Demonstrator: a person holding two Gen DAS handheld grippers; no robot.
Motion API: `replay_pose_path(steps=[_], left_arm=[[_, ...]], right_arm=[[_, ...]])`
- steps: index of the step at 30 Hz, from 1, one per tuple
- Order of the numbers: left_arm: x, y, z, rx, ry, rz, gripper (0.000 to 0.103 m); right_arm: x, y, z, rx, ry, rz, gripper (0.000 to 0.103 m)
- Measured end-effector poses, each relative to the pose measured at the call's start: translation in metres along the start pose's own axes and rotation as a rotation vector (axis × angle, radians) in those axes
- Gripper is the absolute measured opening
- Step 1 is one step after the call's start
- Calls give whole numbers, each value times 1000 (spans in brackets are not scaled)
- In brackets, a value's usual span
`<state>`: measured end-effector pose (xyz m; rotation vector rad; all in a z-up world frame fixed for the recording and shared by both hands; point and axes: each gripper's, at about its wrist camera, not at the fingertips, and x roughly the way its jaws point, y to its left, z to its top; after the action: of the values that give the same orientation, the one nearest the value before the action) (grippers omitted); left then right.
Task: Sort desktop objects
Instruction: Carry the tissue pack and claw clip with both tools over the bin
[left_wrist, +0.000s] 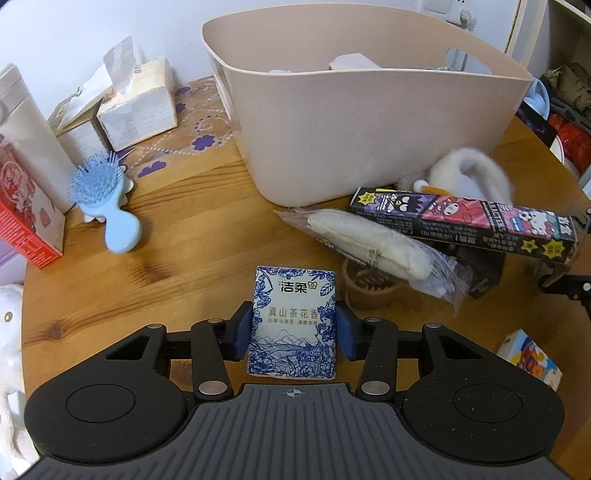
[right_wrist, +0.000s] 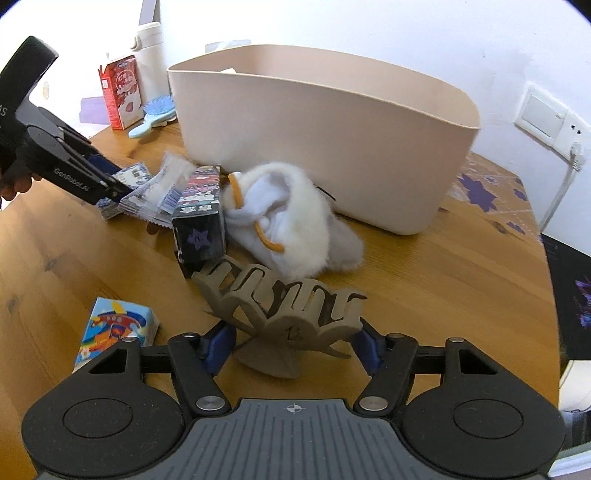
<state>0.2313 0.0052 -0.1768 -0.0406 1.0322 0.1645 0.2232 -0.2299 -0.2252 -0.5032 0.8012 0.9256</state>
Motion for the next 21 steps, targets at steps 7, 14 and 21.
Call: replay_pose_path(steps=[7,14,21], left_arm=[[-19,-3,-6,-7,-24,3,47],[-40,-8,-10,15,-55,15,47],[-67,-9,-6,25,-97,22,47]], right_arm=[[-19,-1,-7,-1,-29,-28,65],[-41,-5,-8,-19,-63,-59,65],[-62,-12,-3,-21,-106,-91,65]])
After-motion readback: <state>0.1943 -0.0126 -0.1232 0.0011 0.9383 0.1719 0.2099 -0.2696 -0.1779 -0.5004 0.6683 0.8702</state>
